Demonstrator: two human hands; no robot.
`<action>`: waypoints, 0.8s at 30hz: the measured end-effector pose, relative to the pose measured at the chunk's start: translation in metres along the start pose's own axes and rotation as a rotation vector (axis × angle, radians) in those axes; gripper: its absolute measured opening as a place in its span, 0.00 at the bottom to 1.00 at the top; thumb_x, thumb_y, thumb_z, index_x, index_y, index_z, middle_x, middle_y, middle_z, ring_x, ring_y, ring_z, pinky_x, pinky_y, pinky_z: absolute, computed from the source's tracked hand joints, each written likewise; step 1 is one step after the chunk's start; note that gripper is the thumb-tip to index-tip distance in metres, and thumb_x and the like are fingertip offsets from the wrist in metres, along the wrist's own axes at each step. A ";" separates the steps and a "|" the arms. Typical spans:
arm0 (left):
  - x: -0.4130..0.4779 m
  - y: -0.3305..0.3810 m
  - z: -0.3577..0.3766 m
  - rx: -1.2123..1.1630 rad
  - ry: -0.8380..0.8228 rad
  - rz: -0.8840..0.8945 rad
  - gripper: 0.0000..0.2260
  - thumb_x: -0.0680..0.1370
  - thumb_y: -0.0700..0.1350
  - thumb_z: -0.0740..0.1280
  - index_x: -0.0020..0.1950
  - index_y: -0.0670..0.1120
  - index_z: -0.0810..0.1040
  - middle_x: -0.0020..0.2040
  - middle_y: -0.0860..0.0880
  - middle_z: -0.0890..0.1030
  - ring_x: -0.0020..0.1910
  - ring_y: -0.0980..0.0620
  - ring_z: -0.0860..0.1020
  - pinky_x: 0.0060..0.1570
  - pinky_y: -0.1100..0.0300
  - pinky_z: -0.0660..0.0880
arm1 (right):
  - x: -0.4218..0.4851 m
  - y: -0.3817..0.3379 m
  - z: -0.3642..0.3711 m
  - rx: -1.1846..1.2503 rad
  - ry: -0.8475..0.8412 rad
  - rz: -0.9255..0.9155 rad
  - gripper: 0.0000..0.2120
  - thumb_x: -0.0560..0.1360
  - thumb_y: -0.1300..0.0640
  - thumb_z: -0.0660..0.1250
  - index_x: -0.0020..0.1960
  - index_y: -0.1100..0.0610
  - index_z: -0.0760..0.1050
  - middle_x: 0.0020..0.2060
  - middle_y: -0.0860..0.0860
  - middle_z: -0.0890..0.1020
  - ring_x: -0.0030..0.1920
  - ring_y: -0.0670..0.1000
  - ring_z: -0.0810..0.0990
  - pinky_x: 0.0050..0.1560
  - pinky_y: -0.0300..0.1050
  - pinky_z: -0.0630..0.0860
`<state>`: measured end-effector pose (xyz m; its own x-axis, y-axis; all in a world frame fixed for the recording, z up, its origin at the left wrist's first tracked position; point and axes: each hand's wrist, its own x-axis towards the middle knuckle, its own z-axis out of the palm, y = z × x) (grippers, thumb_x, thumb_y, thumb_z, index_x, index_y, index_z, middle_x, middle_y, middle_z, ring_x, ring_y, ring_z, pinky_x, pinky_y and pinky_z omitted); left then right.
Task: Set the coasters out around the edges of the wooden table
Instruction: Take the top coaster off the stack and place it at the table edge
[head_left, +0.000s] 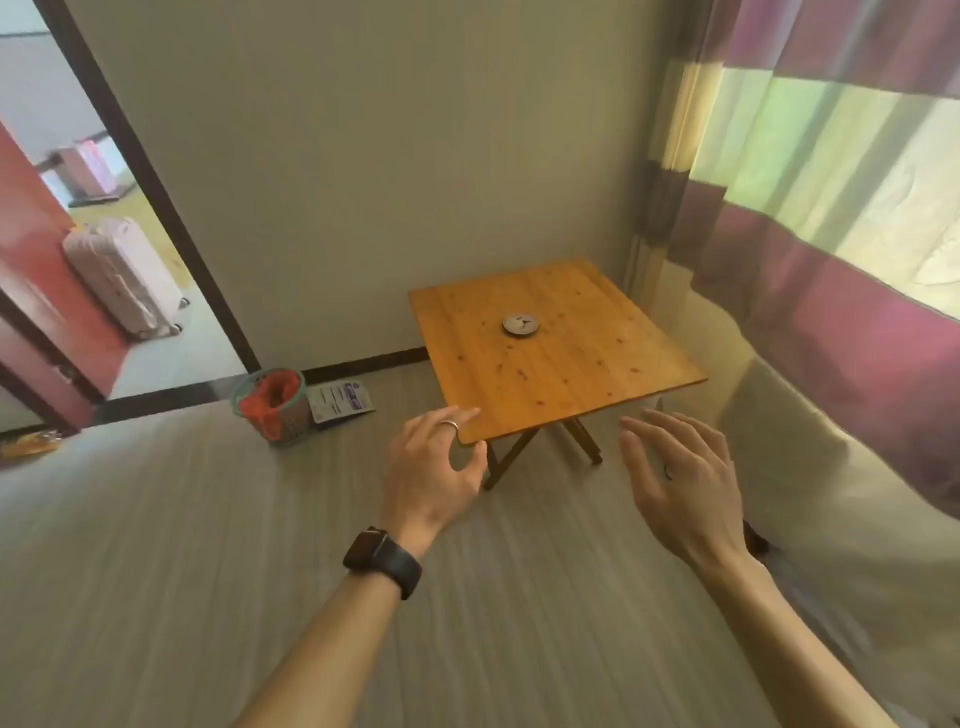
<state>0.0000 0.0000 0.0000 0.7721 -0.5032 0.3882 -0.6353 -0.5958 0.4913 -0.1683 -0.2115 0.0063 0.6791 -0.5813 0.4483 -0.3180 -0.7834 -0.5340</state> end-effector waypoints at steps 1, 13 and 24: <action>0.004 0.001 0.012 -0.012 -0.029 0.003 0.19 0.76 0.58 0.63 0.66 0.58 0.75 0.65 0.57 0.77 0.65 0.57 0.69 0.62 0.60 0.65 | 0.002 0.010 0.004 0.002 -0.018 0.021 0.17 0.80 0.39 0.59 0.61 0.44 0.80 0.63 0.45 0.80 0.69 0.51 0.68 0.63 0.58 0.70; 0.116 0.006 0.171 0.032 -0.230 -0.201 0.17 0.76 0.54 0.65 0.65 0.57 0.76 0.66 0.56 0.76 0.65 0.54 0.71 0.61 0.56 0.71 | 0.125 0.148 0.071 -0.031 -0.262 0.115 0.19 0.79 0.39 0.60 0.64 0.44 0.79 0.63 0.43 0.80 0.69 0.51 0.68 0.65 0.57 0.70; 0.232 -0.017 0.284 0.045 -0.340 -0.387 0.19 0.77 0.53 0.64 0.67 0.54 0.74 0.67 0.54 0.76 0.65 0.50 0.71 0.63 0.51 0.71 | 0.262 0.229 0.162 -0.045 -0.518 0.118 0.21 0.79 0.37 0.58 0.67 0.42 0.75 0.65 0.43 0.78 0.69 0.51 0.66 0.64 0.52 0.67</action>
<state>0.1850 -0.2840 -0.1397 0.9064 -0.4115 -0.0948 -0.3102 -0.8010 0.5120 0.0444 -0.5078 -0.1148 0.8709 -0.4904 -0.0316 -0.4326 -0.7346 -0.5227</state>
